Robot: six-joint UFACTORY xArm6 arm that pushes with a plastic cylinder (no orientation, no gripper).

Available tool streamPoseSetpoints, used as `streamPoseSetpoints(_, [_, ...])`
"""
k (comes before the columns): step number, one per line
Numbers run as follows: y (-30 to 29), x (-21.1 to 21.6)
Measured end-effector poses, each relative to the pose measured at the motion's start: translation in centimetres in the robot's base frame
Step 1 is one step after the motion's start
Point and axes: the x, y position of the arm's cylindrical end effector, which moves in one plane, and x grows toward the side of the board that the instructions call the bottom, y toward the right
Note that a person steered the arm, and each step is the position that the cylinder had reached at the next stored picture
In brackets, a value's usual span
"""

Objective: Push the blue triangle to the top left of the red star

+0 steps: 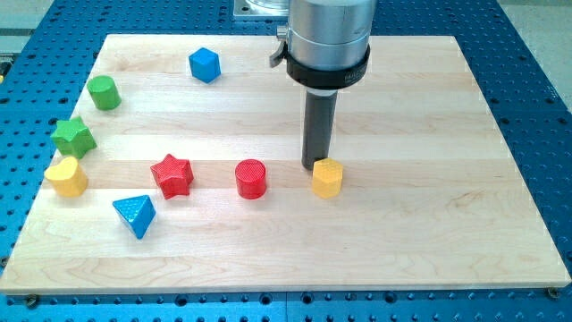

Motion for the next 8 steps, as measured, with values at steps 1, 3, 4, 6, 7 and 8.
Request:
streamPoseSetpoints(1, [7.5,3.2])
streamPoseSetpoints(3, [-7.2,10.5])
streamPoseSetpoints(4, [-11.7,11.7])
streamPoseSetpoints(6, [-21.4,11.0])
streamPoseSetpoints(7, [-25.5,10.7])
streamPoseSetpoints(8, [-26.2,8.6])
